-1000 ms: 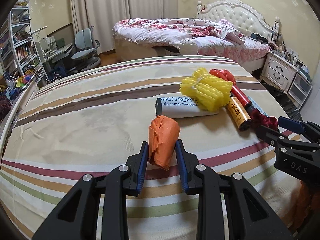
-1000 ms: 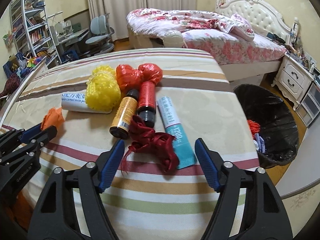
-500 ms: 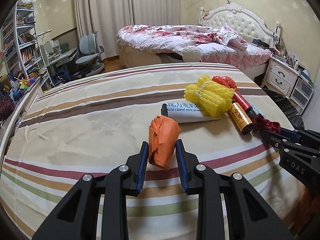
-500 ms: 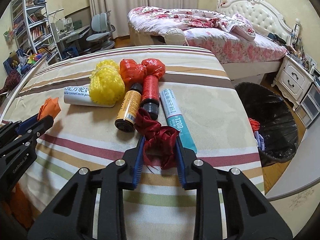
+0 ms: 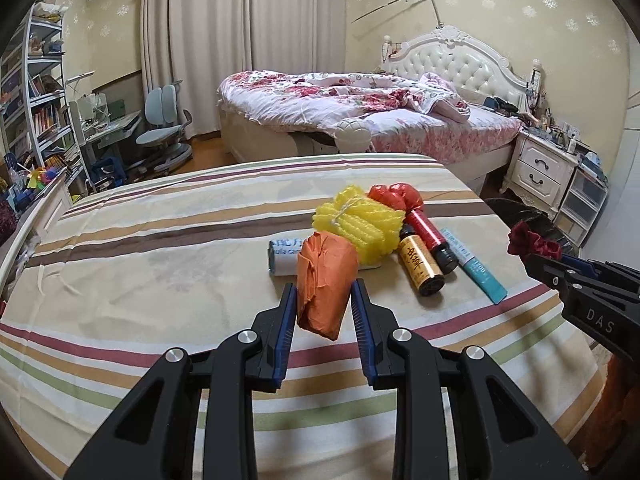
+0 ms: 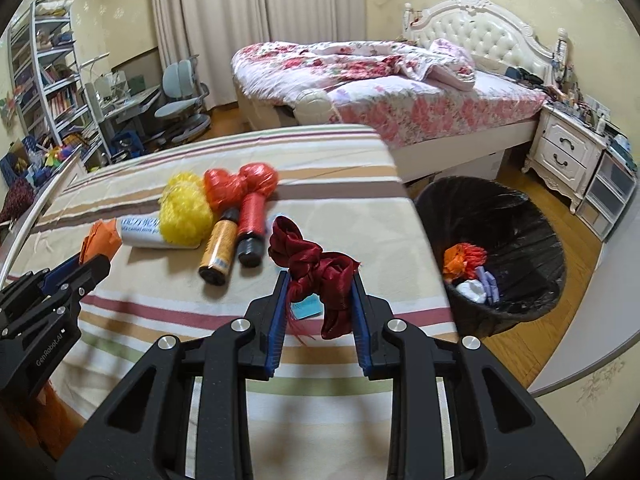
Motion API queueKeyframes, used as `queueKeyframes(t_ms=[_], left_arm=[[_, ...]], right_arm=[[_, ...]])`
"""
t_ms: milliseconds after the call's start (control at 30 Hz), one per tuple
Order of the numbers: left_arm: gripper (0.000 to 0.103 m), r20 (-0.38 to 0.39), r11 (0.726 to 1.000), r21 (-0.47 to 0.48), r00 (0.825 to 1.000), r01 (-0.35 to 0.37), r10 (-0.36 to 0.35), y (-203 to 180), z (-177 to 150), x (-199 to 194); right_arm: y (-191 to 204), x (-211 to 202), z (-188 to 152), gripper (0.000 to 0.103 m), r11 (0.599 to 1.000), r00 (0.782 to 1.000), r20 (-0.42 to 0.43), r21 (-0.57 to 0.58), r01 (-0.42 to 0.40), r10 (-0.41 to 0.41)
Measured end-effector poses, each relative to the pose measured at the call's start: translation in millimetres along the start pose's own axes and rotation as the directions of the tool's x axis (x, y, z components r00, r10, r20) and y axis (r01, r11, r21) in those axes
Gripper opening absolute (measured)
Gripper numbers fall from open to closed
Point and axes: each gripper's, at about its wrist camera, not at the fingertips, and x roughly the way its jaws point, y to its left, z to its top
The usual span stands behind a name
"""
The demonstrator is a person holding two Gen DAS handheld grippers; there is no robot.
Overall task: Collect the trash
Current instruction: 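Carry orange bag and red ribbon over the bin and open both tools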
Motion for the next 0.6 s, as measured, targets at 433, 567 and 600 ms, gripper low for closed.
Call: queueKeyframes(t_ms=[433, 567, 600], left_arm=[[0.029, 0.081, 0.991, 0.087, 0.991, 0.102, -0.110, -88, 48, 27], [0.029, 0.078, 0.985, 0.115, 0.987, 0.129, -0.138, -118, 60, 44], [0.029, 0.077, 0.983, 0.124, 0.987, 0.132, -0.142, -126, 63, 49]], right_arm=[[-97, -8, 34, 0.028, 0.976, 0.979, 0.103, 0.148, 0.159, -0.175], [-124, 2, 39, 0.028, 0.965, 0.971, 0.105, 0.179, 0.194, -0.215], [-130, 4, 40, 0.028, 0.962, 0.970, 0.106, 0.188, 0.196, -0.219]])
